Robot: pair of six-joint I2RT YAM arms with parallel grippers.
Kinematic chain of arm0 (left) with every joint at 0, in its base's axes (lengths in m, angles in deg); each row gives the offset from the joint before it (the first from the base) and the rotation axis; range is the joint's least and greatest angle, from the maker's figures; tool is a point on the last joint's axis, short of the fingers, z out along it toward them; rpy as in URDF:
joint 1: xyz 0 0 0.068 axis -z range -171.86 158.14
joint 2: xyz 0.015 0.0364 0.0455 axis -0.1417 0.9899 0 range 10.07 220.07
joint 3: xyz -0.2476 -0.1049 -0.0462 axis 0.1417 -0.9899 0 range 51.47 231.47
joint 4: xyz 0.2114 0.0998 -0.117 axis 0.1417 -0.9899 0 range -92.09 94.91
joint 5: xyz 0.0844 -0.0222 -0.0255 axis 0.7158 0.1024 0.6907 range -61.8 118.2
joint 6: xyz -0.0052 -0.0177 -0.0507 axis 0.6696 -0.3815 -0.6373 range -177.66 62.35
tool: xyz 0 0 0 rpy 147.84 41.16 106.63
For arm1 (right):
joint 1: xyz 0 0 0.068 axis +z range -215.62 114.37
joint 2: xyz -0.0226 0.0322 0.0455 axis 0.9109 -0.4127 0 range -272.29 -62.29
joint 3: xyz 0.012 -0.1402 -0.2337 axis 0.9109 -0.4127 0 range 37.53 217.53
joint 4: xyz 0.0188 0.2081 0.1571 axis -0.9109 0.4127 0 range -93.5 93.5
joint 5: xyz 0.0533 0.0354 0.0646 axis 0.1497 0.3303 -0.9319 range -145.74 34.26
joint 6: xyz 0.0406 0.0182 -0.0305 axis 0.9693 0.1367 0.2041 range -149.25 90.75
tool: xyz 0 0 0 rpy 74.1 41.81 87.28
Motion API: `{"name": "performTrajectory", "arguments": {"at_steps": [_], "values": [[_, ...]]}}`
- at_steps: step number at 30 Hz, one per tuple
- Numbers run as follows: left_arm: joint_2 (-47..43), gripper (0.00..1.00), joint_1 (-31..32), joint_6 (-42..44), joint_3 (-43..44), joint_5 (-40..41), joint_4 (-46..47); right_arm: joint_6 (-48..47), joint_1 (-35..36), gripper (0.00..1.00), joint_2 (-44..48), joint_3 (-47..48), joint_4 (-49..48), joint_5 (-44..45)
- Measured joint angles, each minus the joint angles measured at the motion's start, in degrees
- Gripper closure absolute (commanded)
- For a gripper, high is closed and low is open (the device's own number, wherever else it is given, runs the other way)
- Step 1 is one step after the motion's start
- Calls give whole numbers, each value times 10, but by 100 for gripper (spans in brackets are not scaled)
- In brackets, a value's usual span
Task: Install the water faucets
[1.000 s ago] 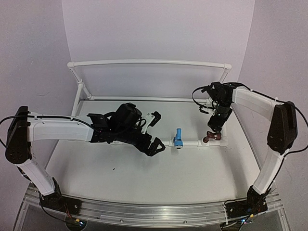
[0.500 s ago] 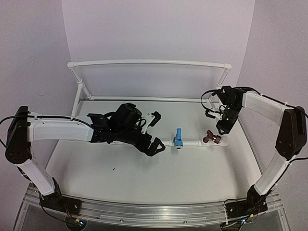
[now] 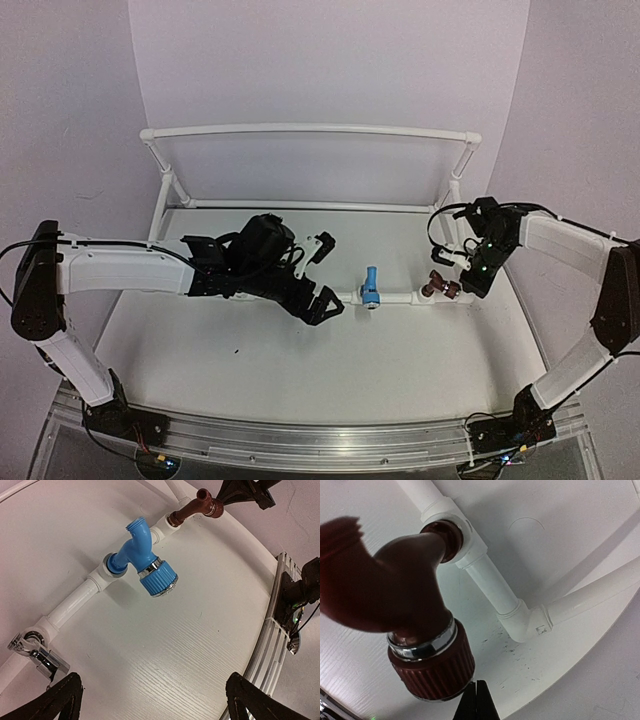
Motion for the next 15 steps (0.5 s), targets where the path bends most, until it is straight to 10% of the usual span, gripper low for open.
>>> {"name": "performTrajectory", "arguments": {"at_steps": [15], "values": [[0,0,0,0,1,-5,0,-25,-1,100,3,-2,-89,39]]}}
